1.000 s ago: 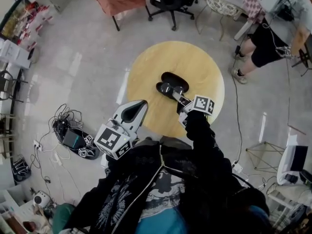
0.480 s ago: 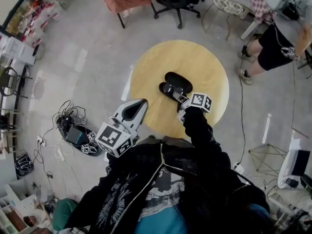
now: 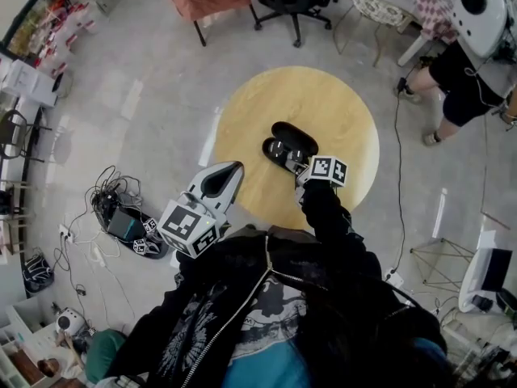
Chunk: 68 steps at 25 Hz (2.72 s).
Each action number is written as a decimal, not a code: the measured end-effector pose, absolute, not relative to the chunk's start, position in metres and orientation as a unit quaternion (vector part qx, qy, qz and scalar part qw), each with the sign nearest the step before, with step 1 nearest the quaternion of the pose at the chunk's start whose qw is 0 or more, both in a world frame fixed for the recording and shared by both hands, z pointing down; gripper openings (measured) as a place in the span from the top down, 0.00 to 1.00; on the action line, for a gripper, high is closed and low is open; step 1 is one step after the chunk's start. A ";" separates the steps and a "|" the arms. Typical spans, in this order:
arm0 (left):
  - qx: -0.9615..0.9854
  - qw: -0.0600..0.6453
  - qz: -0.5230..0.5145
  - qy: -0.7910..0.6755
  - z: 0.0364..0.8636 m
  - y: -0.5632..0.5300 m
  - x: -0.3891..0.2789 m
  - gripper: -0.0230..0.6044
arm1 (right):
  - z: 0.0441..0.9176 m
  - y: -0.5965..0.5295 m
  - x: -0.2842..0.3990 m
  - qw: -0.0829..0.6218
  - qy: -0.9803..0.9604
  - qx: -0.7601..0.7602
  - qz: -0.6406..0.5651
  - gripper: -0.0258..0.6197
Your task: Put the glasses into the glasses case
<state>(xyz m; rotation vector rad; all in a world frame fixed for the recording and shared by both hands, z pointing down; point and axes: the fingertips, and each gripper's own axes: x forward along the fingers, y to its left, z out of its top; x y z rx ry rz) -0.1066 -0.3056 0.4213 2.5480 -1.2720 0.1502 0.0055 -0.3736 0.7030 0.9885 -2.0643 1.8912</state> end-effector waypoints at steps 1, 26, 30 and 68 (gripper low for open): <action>0.884 0.144 0.052 -0.442 0.421 -0.306 -0.108 0.94 | 0.703 -0.374 0.005 0.090 -0.692 0.337 0.631 0.88; 0.880 0.145 0.037 -0.451 0.418 -0.298 -0.134 0.94 | 0.683 -0.353 0.009 0.127 -0.694 0.406 0.581 0.61; 0.884 0.144 0.039 -0.443 0.418 -0.295 -0.132 0.94 | 0.675 -0.353 0.012 0.111 -0.697 0.409 0.579 0.61; 0.929 0.160 0.039 -0.332 0.432 -0.186 -0.135 0.94 | 0.464 -0.199 -0.052 -0.004 -0.877 0.336 0.343 0.71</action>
